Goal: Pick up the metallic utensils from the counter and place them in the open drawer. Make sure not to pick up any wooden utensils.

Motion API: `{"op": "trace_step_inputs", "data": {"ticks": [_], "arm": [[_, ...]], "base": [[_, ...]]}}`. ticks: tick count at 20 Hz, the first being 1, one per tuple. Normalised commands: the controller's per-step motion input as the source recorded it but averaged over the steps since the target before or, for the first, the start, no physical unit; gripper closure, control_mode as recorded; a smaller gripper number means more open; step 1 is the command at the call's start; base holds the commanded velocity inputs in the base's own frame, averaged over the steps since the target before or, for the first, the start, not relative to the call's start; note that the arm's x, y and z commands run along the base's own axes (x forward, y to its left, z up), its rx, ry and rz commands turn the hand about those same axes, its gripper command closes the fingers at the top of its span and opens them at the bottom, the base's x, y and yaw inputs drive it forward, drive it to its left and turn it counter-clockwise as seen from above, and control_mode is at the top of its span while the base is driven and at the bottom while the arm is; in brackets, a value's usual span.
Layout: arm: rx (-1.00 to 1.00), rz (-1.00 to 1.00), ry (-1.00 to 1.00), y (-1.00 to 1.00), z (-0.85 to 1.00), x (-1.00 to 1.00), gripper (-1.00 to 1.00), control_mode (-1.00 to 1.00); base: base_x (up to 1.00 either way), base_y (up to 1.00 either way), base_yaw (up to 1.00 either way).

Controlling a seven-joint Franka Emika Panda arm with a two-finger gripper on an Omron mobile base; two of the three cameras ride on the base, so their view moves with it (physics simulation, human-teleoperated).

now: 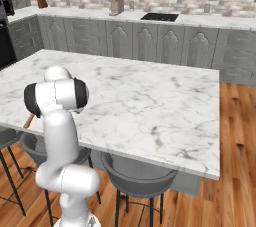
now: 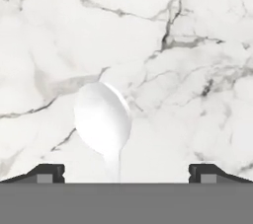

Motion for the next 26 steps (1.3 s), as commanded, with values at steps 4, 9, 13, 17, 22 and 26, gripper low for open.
{"op": "trace_step_inputs", "data": {"ticks": [4, 9, 13, 17, 22, 26], "arm": [[-0.08, 0.00, 0.07, 0.08, -0.45, 0.60, -1.00, -1.00], [-0.15, 0.00, 0.08, 0.06, -0.60, 0.36, 1.00, -1.00], [-0.07, 0.00, 0.00, 0.07, -0.38, 0.27, 1.00, -1.00], [0.00, 0.00, -0.02, -0.18, -0.06, 0.02, 1.00, -1.00], [0.16, -0.01, -0.08, -0.93, 0.31, -0.47, 1.00, -1.00], [0.24, -0.05, -0.28, -1.00, 0.91, -1.00, 1.00, -1.00]], "base": [[0.00, 0.00, 0.00], [0.00, 0.00, 0.00], [0.00, 0.00, 0.00], [0.00, 0.00, 0.00], [0.00, 0.00, 0.00], [0.00, 0.00, 0.00]]}}
